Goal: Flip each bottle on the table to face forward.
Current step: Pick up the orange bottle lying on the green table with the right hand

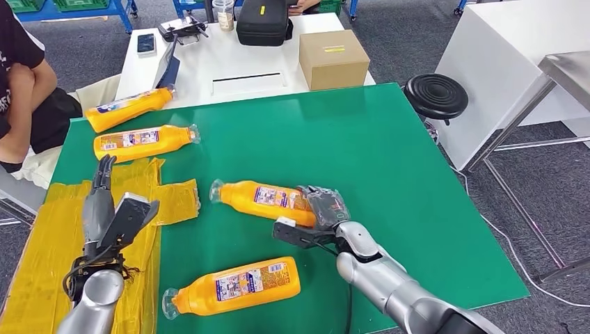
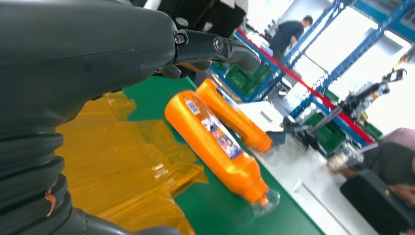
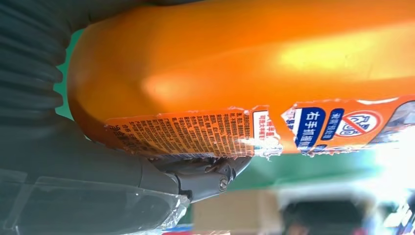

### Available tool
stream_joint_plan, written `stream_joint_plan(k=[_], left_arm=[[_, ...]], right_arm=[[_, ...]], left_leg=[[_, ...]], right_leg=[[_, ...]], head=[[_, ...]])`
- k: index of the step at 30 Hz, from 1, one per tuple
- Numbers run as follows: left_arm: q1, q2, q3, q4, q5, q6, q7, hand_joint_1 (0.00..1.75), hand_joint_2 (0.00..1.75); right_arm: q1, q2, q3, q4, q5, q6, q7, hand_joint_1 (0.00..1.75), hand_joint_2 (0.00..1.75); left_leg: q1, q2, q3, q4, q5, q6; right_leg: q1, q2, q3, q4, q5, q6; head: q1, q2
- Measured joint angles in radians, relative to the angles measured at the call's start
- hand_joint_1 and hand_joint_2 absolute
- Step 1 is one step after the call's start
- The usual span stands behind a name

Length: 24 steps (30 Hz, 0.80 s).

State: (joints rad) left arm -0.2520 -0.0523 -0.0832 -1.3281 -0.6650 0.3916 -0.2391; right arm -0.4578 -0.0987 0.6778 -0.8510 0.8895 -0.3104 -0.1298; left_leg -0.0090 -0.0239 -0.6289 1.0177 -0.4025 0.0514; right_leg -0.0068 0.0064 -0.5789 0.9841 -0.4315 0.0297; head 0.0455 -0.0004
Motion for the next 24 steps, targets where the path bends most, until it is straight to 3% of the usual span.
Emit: stream_joint_plan(k=[5,10,16,24], left_arm=[[0.005,-0.01,-0.003,-0.015,0.134,-0.13,-0.044,0.0,1.75],[0.004,-0.015,-0.013,-0.023,0.278,-0.233,-0.079,0.0,1.75],[0.002,-0.018,-0.038,-0.03,0.63,-0.456,-0.07,0.0,1.75],[-0.018,-0.021,-0.095,-0.028,0.736,-0.496,-0.055,0.0,1.75]], right_arm=[[0.063,0.041,-0.121,-0.102,-0.026,-0.147,-0.015,1.75,1.75],[0.096,0.073,-0.204,-0.164,-0.05,-0.207,-0.05,1.75,1.75],[0.126,0.102,-0.257,-0.208,-0.106,-0.299,-0.126,1.75,1.75],[0.141,0.128,-0.26,-0.22,-0.125,-0.308,-0.148,1.75,1.75]], left_leg=[[0.0,0.0,-0.002,0.0,0.0,0.0],[0.0,0.0,-0.003,0.0,0.0,0.0],[0.0,0.001,-0.003,0.0,0.0,0.0],[0.0,0.001,-0.004,0.0,0.0,0.0]], right_leg=[[0.0,0.0,-0.002,0.0,0.0,0.0],[0.0,0.0,-0.003,0.0,0.0,0.0],[0.0,0.0,-0.004,0.0,0.0,0.0],[0.0,0.0,-0.004,0.0,0.0,0.0]], head=[[0.0,0.0],[0.0,0.0],[0.0,0.0],[0.0,0.0]])
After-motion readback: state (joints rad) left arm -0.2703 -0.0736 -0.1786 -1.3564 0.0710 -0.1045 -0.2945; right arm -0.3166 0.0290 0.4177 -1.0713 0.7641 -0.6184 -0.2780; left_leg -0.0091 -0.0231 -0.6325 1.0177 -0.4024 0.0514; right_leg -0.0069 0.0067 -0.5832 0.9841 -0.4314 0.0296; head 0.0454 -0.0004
